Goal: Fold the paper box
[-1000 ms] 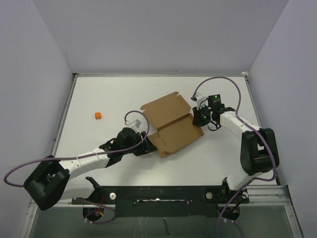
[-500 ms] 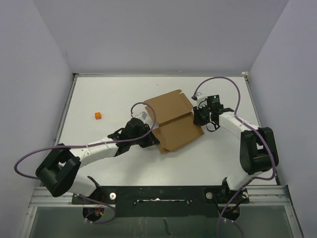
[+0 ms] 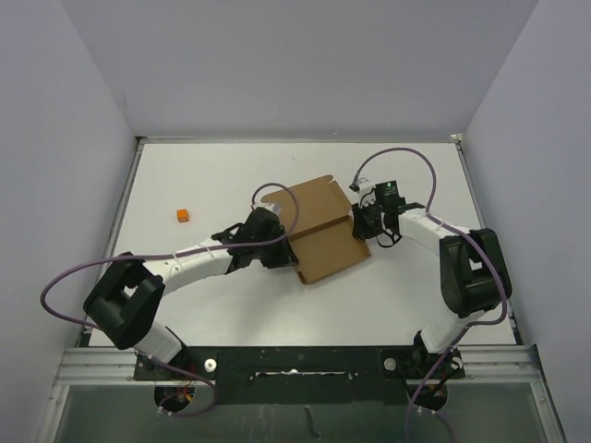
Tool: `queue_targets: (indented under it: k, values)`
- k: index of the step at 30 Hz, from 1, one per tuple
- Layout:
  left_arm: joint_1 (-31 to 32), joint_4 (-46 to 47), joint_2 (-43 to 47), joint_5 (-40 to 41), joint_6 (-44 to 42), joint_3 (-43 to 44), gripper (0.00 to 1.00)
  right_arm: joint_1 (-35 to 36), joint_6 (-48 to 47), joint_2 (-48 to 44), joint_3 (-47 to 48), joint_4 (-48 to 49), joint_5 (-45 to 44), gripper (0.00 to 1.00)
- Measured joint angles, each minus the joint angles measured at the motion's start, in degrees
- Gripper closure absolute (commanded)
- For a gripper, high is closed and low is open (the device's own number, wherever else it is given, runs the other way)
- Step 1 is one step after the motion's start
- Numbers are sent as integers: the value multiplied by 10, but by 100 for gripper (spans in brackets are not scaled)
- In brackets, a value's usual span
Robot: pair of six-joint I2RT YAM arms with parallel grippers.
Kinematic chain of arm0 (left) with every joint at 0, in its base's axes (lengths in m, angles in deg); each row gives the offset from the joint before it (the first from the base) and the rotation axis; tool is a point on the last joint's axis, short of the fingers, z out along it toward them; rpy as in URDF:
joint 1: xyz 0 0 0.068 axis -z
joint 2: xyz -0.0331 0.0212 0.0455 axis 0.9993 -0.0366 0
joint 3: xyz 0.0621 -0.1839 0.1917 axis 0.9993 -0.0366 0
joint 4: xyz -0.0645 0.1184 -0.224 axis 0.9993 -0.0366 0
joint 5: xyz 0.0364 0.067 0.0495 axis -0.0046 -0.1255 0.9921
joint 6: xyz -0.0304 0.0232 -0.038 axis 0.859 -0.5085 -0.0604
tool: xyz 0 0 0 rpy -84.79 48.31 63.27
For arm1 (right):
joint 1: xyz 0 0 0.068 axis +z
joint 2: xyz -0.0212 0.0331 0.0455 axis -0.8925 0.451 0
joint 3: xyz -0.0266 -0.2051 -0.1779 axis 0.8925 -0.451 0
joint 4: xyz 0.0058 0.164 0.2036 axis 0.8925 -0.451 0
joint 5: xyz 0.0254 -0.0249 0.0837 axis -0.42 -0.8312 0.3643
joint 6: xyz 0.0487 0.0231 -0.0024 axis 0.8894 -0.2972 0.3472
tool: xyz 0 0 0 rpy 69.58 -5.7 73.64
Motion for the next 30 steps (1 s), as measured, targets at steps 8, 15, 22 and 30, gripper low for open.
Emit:
queue_targets:
  k: [8, 15, 22, 30]
  values:
    - [-21, 44, -15, -37, -5, 4, 65, 6, 13, 17, 0, -1, 10, 100]
    - [-44, 103, -17, -74, -3, -14, 59, 6, 18, 24, 0, -2, 11, 100]
    - [-57, 186, -23, -91, 17, -64, 57, 7, 17, 32, 0, -3, 16, 100]
    - [-61, 318, -47, -98, 61, -127, 48, 9, 16, 35, 0, -4, 16, 100]
